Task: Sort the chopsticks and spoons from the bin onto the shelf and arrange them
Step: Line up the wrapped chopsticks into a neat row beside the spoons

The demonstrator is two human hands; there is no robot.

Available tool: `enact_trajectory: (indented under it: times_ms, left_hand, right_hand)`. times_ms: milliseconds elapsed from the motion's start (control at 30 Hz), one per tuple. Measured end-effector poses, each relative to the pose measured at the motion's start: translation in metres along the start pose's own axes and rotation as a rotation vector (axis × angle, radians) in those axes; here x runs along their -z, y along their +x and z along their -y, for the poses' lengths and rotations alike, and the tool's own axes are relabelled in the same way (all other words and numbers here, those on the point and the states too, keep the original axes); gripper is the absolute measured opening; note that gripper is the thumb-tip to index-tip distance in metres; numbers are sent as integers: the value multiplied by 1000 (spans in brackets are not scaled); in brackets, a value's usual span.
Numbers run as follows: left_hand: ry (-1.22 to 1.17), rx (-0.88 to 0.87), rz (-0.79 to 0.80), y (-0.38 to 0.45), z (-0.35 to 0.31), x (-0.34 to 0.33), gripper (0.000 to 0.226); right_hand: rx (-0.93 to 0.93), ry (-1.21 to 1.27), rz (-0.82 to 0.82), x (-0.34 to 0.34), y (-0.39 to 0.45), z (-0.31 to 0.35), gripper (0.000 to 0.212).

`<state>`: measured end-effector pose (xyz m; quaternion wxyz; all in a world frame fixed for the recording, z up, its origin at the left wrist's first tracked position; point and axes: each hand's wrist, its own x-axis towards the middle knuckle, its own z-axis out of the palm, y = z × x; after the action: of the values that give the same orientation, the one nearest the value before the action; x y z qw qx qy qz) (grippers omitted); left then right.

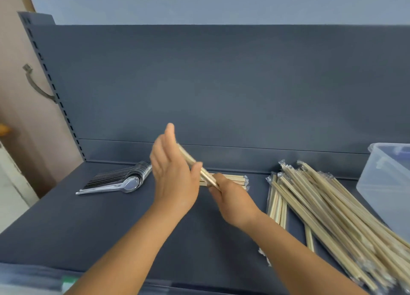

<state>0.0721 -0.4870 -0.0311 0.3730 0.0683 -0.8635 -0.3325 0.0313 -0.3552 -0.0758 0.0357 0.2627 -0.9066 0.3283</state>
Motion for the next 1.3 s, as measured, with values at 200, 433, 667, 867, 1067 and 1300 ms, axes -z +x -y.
enact_trajectory:
  times_ms: [200,433,667,867,1067,1300]
  left_hand:
    - [636,-302,577,-18,67,-15,58]
    - [661,-336,690,-2,89,-33,47]
    - [516,-357,703,14,104,-44,42]
    - [439,-338,807,12,111,-41,45]
    - [500,-246,882,7,110,-44,55]
    - [544,-171,1005,5,107,-43,63]
  right_hand:
    - [75,-555,109,-26,16,-1,22]
    - [50,-459,108,-39,32,-15,34]
    - [52,-383,30,-53,28,-33,48]
    - [-21,-327,63,-53,32,-31,54]
    - [-208,-460,256,-43,15,-16,61]
    - [-231,-477,371,-41,11,-15,69]
